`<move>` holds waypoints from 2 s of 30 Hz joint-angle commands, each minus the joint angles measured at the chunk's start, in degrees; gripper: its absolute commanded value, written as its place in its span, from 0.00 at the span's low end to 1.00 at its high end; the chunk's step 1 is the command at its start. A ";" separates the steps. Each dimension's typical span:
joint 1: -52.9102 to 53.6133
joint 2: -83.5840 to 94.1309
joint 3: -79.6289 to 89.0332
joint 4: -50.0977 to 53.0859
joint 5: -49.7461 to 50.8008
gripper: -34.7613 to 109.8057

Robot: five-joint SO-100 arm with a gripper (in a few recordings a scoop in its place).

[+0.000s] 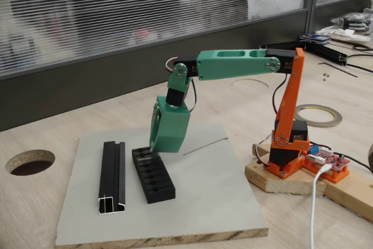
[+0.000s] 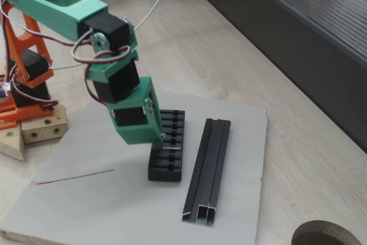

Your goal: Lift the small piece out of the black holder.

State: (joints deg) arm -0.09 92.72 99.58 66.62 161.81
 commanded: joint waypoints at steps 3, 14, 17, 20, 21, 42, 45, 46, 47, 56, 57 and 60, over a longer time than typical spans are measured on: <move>-0.09 7.38 -0.53 0.70 0.44 0.28; -0.09 19.07 -0.88 -0.09 0.88 0.28; -0.09 23.91 -0.88 -0.09 0.88 0.28; -0.09 28.56 -0.88 -0.09 0.88 0.28; -0.09 29.79 -0.88 -0.09 0.88 0.28; -0.09 39.20 -0.09 0.62 0.88 0.28; -0.09 39.20 -0.09 0.62 0.88 0.28; -0.09 39.20 -0.09 0.62 0.88 0.28; -0.09 39.20 -0.09 0.62 0.79 0.28; -0.09 39.20 -0.09 0.62 0.88 0.28; -0.09 39.20 -0.09 0.62 0.88 0.28; -0.09 39.20 -0.09 0.62 0.88 0.28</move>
State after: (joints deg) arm 0.00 129.64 99.58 66.71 161.81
